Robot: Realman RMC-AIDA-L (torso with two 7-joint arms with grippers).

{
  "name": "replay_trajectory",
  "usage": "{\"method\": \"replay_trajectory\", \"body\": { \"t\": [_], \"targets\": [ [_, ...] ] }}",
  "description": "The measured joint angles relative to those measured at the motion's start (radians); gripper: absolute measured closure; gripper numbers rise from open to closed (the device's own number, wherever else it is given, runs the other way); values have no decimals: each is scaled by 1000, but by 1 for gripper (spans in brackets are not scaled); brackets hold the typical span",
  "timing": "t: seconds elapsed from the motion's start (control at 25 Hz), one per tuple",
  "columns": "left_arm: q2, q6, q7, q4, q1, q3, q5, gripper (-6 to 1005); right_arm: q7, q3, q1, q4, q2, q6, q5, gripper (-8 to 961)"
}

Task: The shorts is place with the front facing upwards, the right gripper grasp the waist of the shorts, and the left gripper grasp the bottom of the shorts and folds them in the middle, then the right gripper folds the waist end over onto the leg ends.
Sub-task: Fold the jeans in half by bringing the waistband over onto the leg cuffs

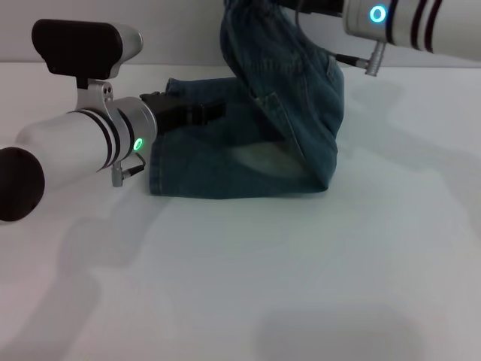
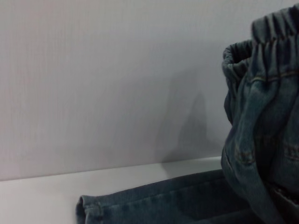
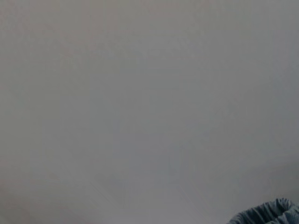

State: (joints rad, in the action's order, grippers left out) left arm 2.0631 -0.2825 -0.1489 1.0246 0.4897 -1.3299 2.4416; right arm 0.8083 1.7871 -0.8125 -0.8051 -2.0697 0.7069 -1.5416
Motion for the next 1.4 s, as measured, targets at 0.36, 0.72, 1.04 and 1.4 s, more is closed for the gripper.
{"method": "replay_trajectory", "body": {
  "t": [0.36,0.72,1.04,1.4],
  "targets": [
    [0,12,0,7,-24,-15,-3,150,4,-41,-45,38,-2,-20,1,893],
    [-4,65,-9,17,-96,-169,4,150,1,-63,-44,45,-3,-11,5,895],
    [-5,89,-10,14,-121,-204,5,150,0,-127,-66,60,-4,-15,24,895],
    [-5,115,-11,14,-121,-212,13,150,51,-143,-70,109,-4,13,121,868]
  ]
}}
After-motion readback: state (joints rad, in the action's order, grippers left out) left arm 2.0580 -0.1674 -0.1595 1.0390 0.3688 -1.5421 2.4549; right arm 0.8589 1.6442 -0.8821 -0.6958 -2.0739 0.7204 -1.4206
